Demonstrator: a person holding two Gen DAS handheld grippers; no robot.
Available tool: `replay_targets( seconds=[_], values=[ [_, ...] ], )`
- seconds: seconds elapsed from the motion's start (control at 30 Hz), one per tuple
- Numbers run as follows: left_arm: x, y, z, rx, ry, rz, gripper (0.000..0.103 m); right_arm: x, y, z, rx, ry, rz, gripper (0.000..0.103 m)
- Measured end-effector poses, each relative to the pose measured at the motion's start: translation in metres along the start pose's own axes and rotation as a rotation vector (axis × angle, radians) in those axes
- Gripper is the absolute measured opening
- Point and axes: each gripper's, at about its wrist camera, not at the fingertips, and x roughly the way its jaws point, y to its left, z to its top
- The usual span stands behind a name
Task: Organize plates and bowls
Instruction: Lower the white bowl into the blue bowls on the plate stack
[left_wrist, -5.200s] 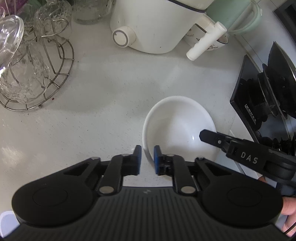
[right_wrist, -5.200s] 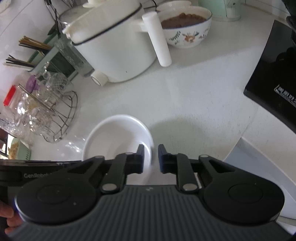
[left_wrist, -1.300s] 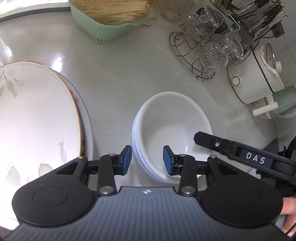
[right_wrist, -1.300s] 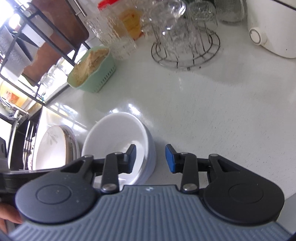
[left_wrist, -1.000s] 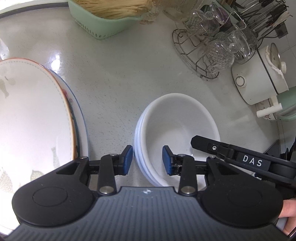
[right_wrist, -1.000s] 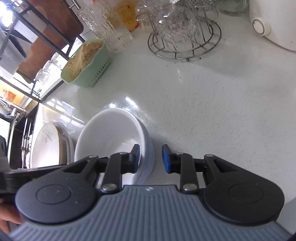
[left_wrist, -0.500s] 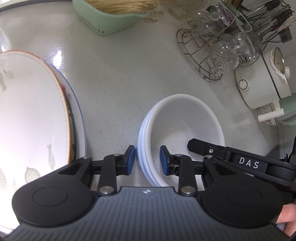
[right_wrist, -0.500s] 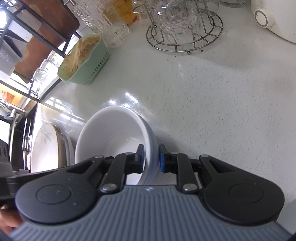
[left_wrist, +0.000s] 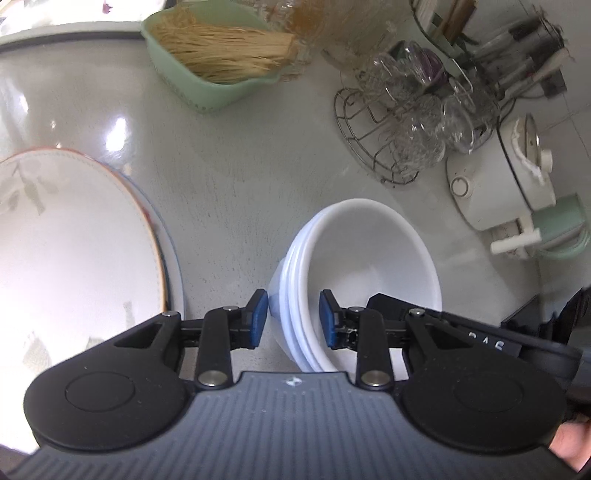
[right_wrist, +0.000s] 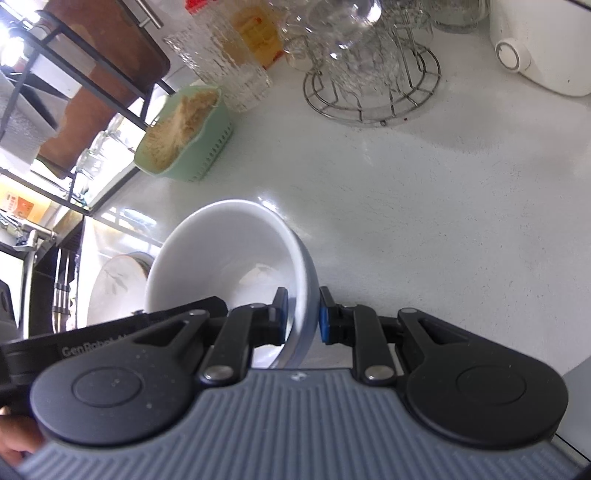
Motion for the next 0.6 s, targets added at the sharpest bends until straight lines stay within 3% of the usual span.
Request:
replay_targets(
  seconds=[0.6],
  values=[
    [-0.092, -0.001, 0.012, 0.021, -0.062, 0.010, 0.034, -0.047, 0.063, 0.001, -0.001, -0.064, 0.033, 0.020]
  ],
)
